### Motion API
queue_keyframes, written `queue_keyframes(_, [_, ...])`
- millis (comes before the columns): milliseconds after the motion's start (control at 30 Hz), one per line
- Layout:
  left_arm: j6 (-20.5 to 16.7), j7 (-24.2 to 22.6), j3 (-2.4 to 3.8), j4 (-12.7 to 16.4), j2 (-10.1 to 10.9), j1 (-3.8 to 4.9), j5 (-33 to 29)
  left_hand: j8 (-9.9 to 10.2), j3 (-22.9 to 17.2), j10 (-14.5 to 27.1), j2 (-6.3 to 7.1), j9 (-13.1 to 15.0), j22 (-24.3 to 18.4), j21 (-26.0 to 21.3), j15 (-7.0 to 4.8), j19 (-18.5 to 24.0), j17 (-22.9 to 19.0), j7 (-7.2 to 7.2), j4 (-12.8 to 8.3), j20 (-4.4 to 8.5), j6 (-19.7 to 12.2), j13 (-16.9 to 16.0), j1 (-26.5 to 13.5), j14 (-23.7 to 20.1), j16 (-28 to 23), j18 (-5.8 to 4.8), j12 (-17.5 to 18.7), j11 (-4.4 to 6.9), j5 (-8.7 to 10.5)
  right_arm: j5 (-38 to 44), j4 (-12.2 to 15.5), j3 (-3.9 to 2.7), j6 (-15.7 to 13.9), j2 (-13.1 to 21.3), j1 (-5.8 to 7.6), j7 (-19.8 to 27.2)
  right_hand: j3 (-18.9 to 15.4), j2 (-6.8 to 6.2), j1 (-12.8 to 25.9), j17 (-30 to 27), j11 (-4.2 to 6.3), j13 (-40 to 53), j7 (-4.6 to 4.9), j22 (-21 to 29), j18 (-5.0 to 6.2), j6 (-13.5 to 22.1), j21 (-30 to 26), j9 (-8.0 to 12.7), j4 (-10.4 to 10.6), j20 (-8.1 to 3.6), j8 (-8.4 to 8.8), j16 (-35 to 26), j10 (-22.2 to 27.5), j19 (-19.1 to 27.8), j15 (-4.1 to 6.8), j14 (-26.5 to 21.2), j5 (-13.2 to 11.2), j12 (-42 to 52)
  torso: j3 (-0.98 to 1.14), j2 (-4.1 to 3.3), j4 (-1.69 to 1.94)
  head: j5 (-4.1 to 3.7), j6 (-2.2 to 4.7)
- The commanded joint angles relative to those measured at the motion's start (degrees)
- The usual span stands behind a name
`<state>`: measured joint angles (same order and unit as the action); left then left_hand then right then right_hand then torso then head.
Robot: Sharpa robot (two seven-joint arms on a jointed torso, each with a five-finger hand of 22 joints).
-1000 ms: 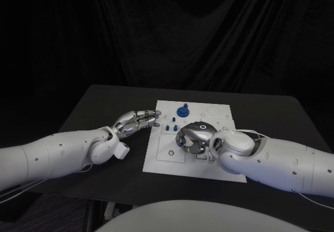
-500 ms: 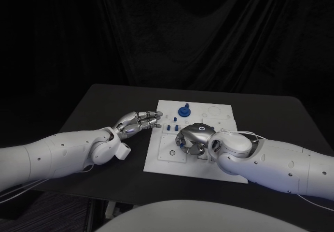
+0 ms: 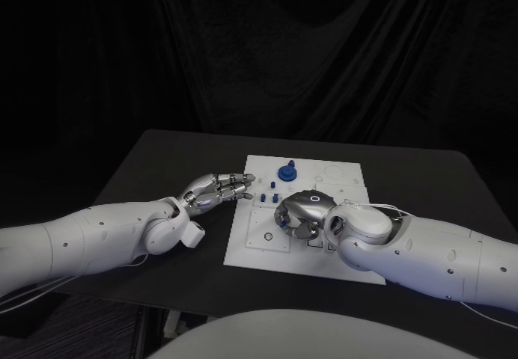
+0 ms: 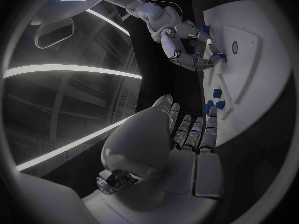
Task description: Assemble the parts on the task board
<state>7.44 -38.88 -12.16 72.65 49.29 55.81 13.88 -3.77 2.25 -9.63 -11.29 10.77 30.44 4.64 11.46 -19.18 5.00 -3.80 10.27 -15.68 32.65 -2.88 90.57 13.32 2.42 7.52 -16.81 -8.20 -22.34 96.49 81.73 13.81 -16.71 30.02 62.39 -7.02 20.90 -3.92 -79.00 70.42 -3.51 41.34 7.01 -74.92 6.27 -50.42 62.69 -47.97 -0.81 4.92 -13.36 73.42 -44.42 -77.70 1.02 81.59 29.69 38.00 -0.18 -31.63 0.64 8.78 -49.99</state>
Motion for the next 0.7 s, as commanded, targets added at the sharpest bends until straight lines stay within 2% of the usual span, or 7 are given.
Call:
queue_keyframes(33, [0.89,-10.0,0.06,0.02,-0.14,-0.13,-0.46,0.22,-0.39,0.42,-0.15,-0.05,-0.05,0.0,0.09,0.18,-0.05,-0.29,-0.06,-0.16,0.12,0.09,0.49,-0.33,0.14,0.91,0.04,0.09,-0.23,0.5,-0.34,0.08,-0.57,-0.06,-0.26,-0.94,0.41,0.14,-0.53,-0.03,0.06,-0.08,0.01,-7.67,-0.68,0.23,-0.21,0.11,-0.05,0.05,0.35,-0.31,0.26,0.29,-0.02,-0.3,-0.15,-0.28,0.02,0.02,0.05,0.07,-0.01])
queue_keyframes(700, [1.33,-9.49,0.06,-0.61,-0.69,-0.53,-0.46,0.16,-1.15,0.69,-0.34,-0.01,-0.25,-0.08,0.07,0.25,-0.14,-0.48,-0.36,-0.19,0.37,0.11,0.56,-0.57,0.08,0.96,0.19,0.17,-0.29,0.5,-1.26,0.06,-1.41,-0.76,-0.27,-0.74,0.45,0.11,-0.48,0.0,0.01,-0.09,0.13,-7.69,-0.7,0.18,-0.15,0.3,-0.01,0.14,0.7,-0.23,0.08,0.26,-0.14,-0.27,-0.45,-0.13,-0.01,0.01,0.11,0.03,-0.01])
